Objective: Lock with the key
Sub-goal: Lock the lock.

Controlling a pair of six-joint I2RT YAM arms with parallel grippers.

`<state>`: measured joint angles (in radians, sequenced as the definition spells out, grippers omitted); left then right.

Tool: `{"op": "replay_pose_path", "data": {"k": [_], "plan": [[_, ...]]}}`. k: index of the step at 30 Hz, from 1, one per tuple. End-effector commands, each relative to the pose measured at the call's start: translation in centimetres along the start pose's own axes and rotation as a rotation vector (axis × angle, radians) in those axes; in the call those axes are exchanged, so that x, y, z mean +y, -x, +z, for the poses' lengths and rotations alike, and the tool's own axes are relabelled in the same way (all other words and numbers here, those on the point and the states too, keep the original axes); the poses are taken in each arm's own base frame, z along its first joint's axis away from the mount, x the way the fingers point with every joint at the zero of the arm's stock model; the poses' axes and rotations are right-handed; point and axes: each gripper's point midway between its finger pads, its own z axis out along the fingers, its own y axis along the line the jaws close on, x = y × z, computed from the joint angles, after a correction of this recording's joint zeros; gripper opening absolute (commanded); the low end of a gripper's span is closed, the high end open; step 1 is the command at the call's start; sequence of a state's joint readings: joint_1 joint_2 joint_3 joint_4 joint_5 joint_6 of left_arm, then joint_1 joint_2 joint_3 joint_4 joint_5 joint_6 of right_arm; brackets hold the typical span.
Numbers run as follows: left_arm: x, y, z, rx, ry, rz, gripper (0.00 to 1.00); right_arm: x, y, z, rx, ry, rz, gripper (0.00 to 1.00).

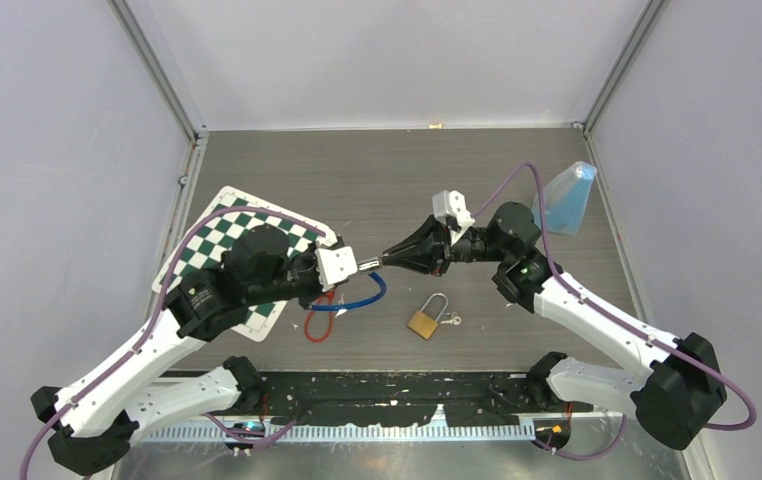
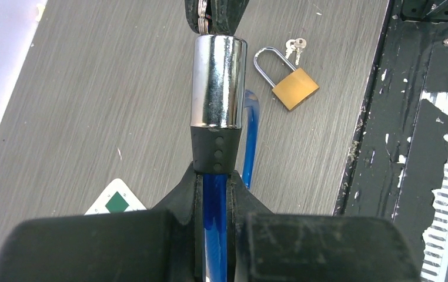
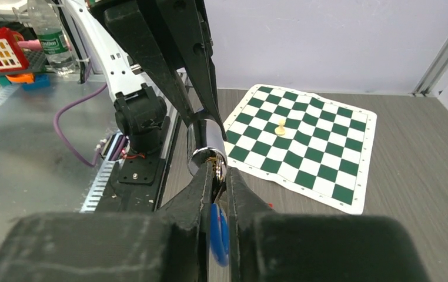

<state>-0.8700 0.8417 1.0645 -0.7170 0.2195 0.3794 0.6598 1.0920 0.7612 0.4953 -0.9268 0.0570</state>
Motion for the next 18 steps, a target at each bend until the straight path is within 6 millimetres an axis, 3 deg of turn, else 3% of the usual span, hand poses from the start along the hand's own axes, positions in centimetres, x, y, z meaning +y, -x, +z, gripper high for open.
{"op": "replay_pose_path", "data": {"k": [1,8,13,18], "plan": [[2.0,3.4,-0.9,-0.129,0.091,0.055,0.0,0.0,1.5,0.2,-0.022,0.015,-0.032,0.06],[1.2,1.4,-0.9,-0.048,0.049,0.09,0.0,-1.8,2.5,-0.8,-0.059,-0.116,-0.08,0.05],[-0.1,-0.1,-1.1,0.016,-0.027,0.118,0.0,-1.3,3.3,-1.8,-0.083,-0.102,-0.155,0.05],[-1.6,-0.3,-1.6,0.031,-0.116,0.118,0.0,-0.6,3.0,-3.5,-0.087,-0.114,-0.371,0.05]]}}
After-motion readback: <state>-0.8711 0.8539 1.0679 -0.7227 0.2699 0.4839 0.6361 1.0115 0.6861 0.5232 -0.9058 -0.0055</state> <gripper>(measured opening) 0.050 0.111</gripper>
